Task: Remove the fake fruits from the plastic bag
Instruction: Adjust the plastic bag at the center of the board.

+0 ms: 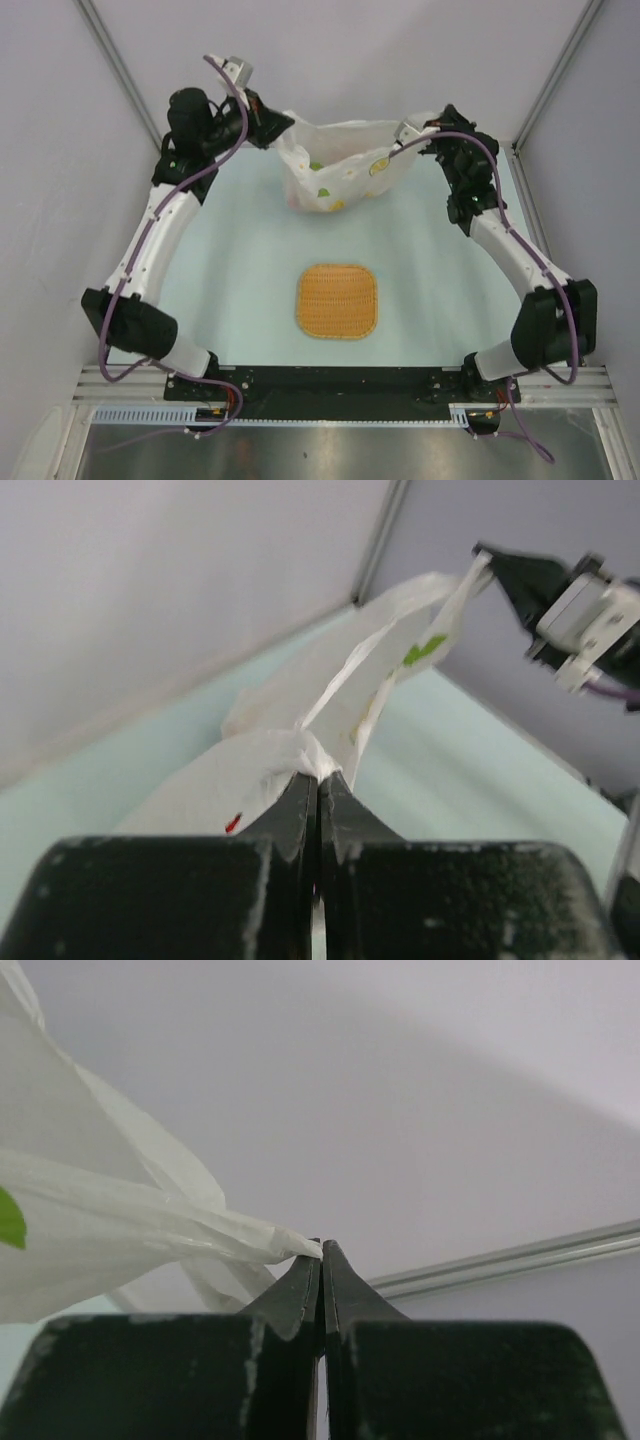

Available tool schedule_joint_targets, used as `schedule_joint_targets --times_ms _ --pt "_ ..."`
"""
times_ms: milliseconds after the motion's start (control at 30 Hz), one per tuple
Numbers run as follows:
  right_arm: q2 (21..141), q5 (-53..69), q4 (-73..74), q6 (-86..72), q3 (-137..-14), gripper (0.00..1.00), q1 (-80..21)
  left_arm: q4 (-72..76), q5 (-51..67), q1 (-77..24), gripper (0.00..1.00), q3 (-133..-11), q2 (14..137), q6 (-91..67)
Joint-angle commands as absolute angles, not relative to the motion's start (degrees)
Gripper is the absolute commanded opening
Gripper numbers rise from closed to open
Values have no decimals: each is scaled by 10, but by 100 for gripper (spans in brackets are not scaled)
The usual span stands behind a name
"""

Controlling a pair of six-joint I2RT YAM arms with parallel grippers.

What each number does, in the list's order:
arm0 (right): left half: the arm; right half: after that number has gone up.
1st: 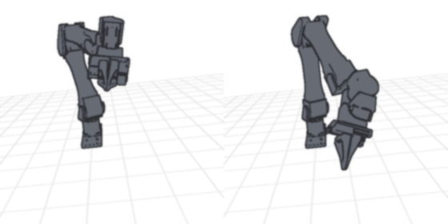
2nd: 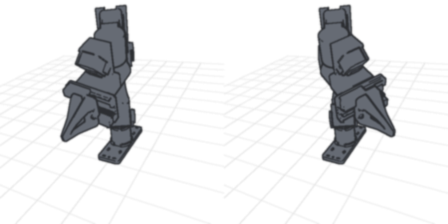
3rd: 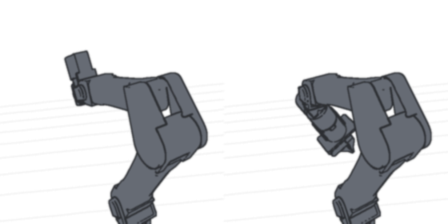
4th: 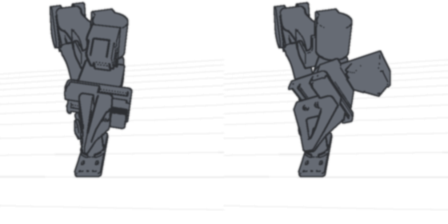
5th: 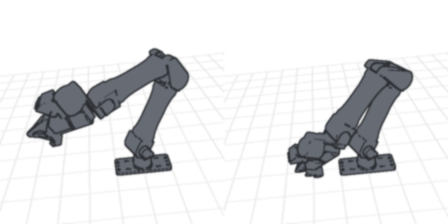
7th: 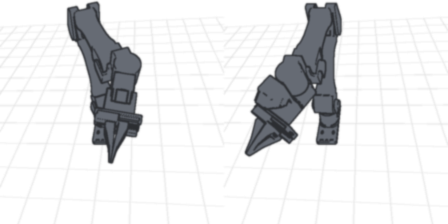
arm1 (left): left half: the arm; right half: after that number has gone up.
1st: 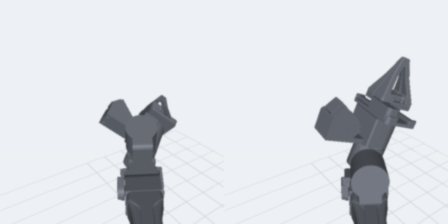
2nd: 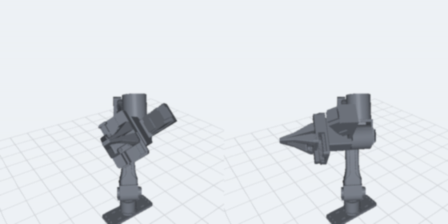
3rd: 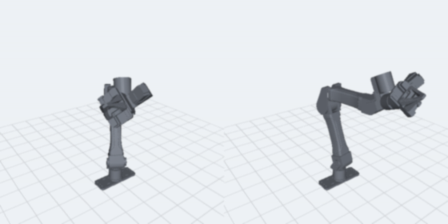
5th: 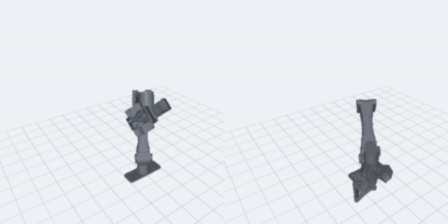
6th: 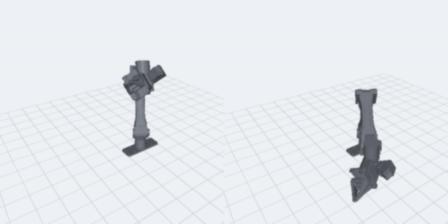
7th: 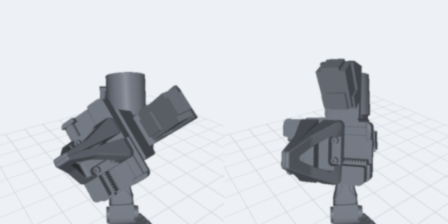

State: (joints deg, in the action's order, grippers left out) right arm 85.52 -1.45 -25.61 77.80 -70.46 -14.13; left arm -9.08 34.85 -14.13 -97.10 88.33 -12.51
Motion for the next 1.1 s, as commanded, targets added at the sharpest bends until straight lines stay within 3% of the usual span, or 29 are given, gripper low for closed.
schedule_joint_targets --times_ms 0,33,67,100,133,300,400,567,767,967,1067 --pt "729 25 -88 757 -616 0 -141 -91 372 -144 0 -834 809 -130" --pt "712 18 -80 736 -548 0 -144 -88 383 -146 0 -779 799 -135" --pt "672 14 -75 726 -515 6 -145 -86 408 -153 0 -754 787 -135" --pt "656 11 -44 720 -482 26 -147 -84 420 -157 0 -731 782 -137" --pt "636 10 -19 716 -456 38 -149 -80 427 -163 0 -687 777 -148" --pt "513 10 161 656 -419 89 -184 -34 433 -188 0 -604 731 -185" --pt "460 1 256 569 -476 100 -241 -36 430 -192 0 -595 722 -199" --pt "422 -12 408 397 -578 98 -350 -33 414 -191 0 -591 699 -228" --pt "515 -33 302 324 -584 95 -365 -73 412 -191 0 -636 715 -227" --pt "639 33 142 263 -594 79 -372 -105 416 -189 0 -669 751 -174" --pt "712 43 53 247 -601 64 -371 -106 412 -172 0 -666 765 -129"
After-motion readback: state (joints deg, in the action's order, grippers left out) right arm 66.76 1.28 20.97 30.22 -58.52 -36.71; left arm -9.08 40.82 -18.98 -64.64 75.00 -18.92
